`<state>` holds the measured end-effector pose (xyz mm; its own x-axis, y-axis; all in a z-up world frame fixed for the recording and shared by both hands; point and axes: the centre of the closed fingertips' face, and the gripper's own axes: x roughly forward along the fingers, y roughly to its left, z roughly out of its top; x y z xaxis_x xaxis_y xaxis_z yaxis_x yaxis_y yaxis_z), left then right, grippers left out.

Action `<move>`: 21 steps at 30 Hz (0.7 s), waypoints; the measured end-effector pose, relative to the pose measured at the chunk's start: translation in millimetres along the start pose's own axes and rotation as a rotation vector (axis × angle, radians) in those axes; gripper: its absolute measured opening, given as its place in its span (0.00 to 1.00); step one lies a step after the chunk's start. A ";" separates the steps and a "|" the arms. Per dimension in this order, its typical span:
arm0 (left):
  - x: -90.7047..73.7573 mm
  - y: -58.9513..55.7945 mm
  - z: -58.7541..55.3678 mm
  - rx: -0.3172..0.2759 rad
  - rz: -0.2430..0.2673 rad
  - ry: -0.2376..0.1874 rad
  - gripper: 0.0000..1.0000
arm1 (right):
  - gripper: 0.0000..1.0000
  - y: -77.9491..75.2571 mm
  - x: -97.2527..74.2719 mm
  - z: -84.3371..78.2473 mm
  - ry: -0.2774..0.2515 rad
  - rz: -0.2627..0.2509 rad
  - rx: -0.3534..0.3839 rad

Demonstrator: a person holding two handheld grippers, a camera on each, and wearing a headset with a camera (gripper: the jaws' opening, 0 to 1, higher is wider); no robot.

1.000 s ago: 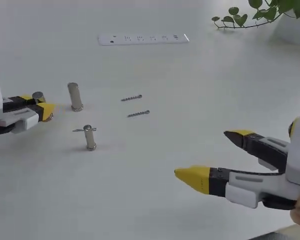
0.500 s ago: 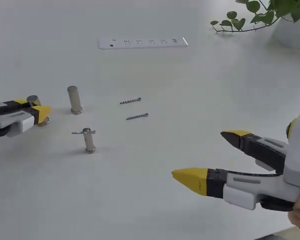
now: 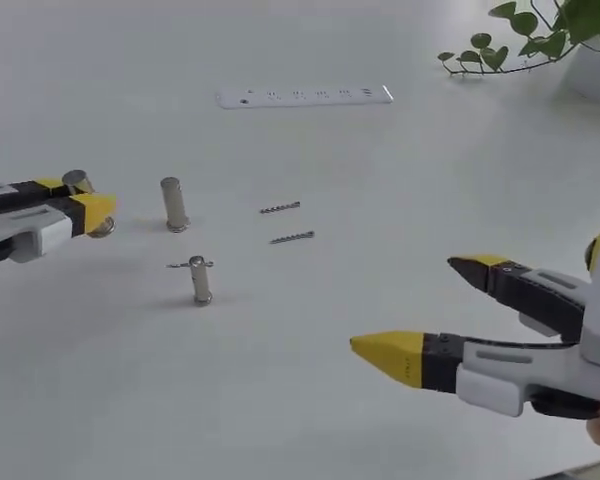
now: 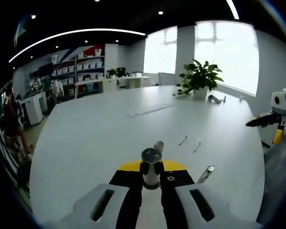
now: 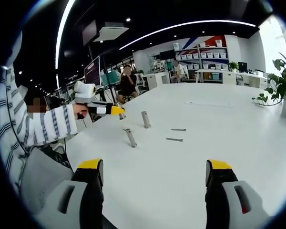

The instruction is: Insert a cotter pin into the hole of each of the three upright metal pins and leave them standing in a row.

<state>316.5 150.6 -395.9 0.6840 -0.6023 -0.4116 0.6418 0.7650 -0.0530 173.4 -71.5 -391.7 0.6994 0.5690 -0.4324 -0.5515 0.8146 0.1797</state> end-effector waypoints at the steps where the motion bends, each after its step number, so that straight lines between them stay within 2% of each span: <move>1: -1.5 -3.5 2.1 0.002 -0.005 -0.001 0.09 | 0.88 0.8 -0.3 0.4 -0.002 0.002 -0.002; 5: -8.5 -20.2 12.9 0.006 -0.034 -0.023 0.09 | 0.90 4.8 -2.5 0.8 -0.009 0.012 -0.010; 9: -14.0 -35.1 20.0 0.023 -0.057 -0.027 0.09 | 0.91 9.6 -4.8 -0.4 -0.006 0.026 -0.022; 12: -15.6 -44.9 22.5 0.043 -0.078 -0.025 0.09 | 0.92 12.1 -5.5 -0.9 -0.009 0.032 -0.026; 17: -17.2 -67.5 27.4 0.023 -0.115 -0.045 0.09 | 0.95 19.2 -6.3 0.8 -0.022 0.056 -0.037; 21: -16.7 -86.0 23.8 0.023 -0.148 -0.045 0.09 | 0.96 22.0 -7.2 1.4 -0.020 0.064 -0.046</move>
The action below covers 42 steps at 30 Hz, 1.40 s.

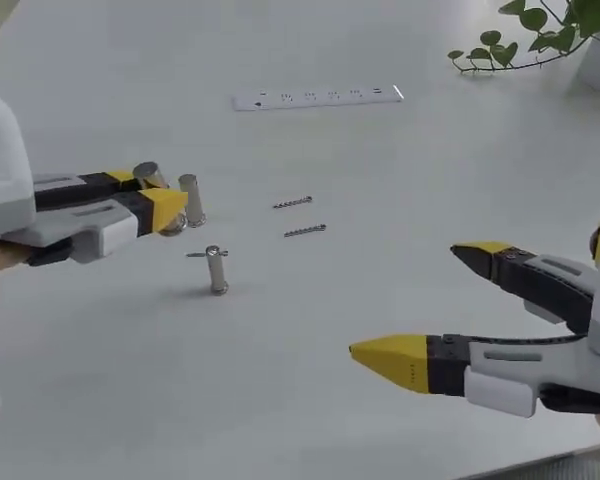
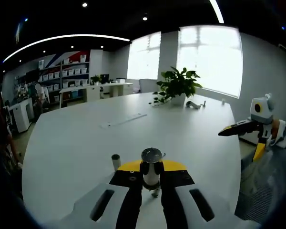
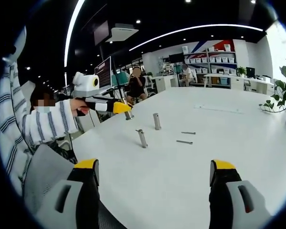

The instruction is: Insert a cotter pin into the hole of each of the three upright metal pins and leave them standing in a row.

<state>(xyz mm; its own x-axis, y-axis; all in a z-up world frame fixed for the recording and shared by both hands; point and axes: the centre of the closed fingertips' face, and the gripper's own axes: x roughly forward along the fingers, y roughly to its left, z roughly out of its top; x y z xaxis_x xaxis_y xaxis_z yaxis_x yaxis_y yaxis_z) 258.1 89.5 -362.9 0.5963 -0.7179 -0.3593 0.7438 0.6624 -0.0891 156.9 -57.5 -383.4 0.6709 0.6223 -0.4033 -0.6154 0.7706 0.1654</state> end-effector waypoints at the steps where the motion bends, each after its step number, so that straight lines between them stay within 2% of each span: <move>1: 2.1 -7.2 -2.1 -0.008 -0.018 -0.002 0.09 | 0.96 0.2 -0.1 -0.2 0.000 0.001 -0.002; 7: 13.8 -34.2 -14.1 -0.004 -0.073 0.025 0.09 | 0.97 3.6 0.4 -2.4 0.011 0.012 -0.013; 8: 15.7 -40.2 -15.9 -0.021 -0.095 0.027 0.09 | 0.97 3.9 0.4 -2.6 0.012 0.013 -0.014; 10: 18.4 -45.4 -17.5 -0.020 -0.106 0.028 0.09 | 0.97 4.3 0.2 -3.4 0.014 0.014 -0.011; 13: 23.8 -55.3 -23.2 0.004 -0.128 0.052 0.09 | 0.97 3.6 -0.4 -5.8 0.023 0.011 -0.013; 18: 30.6 -64.5 -32.3 0.023 -0.136 0.078 0.09 | 0.96 3.4 -1.7 -9.3 0.033 0.011 -0.016; 21: 34.3 -67.8 -40.4 0.049 -0.126 0.112 0.09 | 0.96 3.4 -2.0 -11.2 0.039 0.012 -0.018; 22: 36.2 -69.3 -42.8 0.033 -0.123 0.117 0.09 | 0.95 3.5 -2.0 -12.0 0.042 0.013 -0.018; 28: 42.6 -77.9 -54.1 0.033 -0.124 0.144 0.09 | 0.95 4.5 0.3 -15.4 0.056 0.027 -0.022; 35: 54.6 -81.1 -67.2 0.046 -0.110 0.189 0.09 | 0.95 4.7 1.7 -17.0 0.068 0.037 -0.027; 42: 64.1 -80.1 -75.3 0.048 -0.091 0.207 0.10 | 0.94 5.0 2.3 -20.6 0.080 0.042 -0.021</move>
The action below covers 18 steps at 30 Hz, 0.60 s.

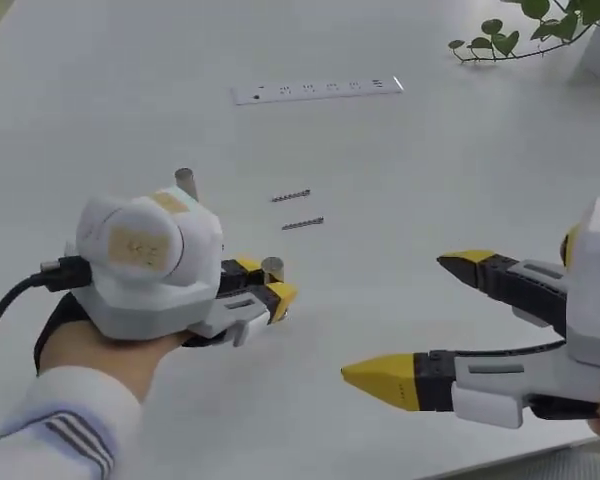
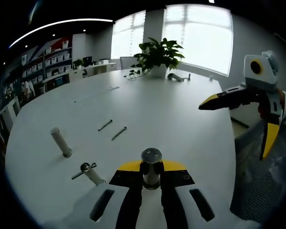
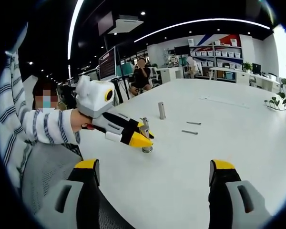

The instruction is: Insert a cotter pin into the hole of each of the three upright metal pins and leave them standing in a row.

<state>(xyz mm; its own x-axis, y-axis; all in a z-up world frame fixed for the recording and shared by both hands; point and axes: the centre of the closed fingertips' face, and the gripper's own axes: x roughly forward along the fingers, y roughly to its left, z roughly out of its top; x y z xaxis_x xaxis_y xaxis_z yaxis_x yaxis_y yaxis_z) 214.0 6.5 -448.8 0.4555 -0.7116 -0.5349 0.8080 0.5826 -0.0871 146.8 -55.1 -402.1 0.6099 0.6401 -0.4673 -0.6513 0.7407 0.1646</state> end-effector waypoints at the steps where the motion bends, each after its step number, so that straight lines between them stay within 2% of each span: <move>1: 0.7 0.0 -0.9 0.003 0.001 0.001 0.10 | 0.94 0.0 0.0 -0.9 0.005 -0.001 -0.001; 7: 3.1 1.9 -4.8 0.008 0.009 0.006 0.10 | 0.94 0.5 -0.3 -2.5 0.009 -0.003 0.000; 18: 7.0 -2.9 -9.1 0.019 0.002 0.016 0.10 | 0.94 3.7 0.2 -3.4 0.010 -0.005 0.001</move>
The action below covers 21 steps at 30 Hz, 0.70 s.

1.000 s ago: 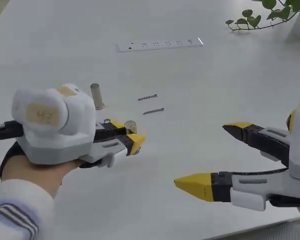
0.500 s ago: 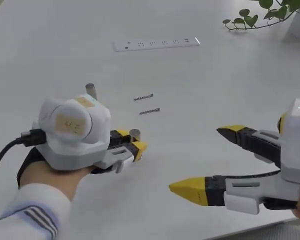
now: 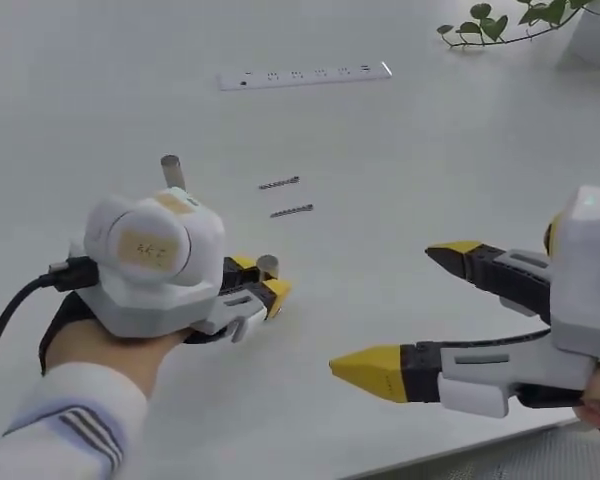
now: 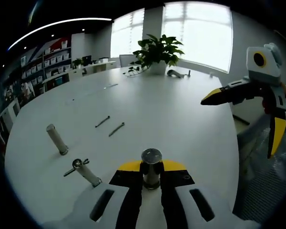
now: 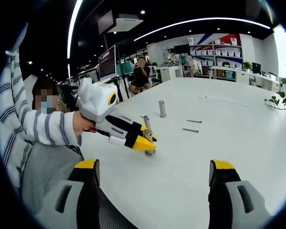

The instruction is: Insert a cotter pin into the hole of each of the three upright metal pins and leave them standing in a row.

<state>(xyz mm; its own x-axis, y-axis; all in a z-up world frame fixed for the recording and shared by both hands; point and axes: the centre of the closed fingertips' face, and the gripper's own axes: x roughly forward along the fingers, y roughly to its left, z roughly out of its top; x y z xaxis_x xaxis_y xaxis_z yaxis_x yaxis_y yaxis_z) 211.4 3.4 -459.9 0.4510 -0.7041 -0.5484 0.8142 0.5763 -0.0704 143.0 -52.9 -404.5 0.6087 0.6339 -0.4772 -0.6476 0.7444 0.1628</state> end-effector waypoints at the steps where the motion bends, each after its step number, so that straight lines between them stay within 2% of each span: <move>1: 0.6 -0.2 -0.3 -0.003 -0.002 0.000 0.10 | 0.94 0.0 -0.1 0.3 0.000 0.000 0.001; 6: 2.3 -2.1 -6.0 0.007 -0.008 0.014 0.10 | 0.94 -0.2 -0.5 0.6 0.003 -0.003 -0.002; 8: 2.2 -1.7 -5.6 0.007 -0.011 0.007 0.10 | 0.94 -0.2 -0.6 0.8 0.003 -0.003 -0.002; 9: 2.0 -2.0 -5.3 -0.018 -0.017 0.006 0.10 | 0.93 -0.1 -0.5 0.7 0.004 -0.003 -0.002; 21: 0.3 -4.1 -6.9 0.002 -0.026 -0.016 0.10 | 0.92 4.0 2.0 -0.4 0.007 0.012 -0.002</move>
<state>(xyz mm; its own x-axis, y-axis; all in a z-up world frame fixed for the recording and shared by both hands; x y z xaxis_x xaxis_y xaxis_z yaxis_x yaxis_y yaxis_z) 205.7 3.7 -465.5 0.4352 -0.7256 -0.5330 0.8264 0.5569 -0.0833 141.4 -48.8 -405.1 0.5977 0.6411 -0.4814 -0.6556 0.7365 0.1669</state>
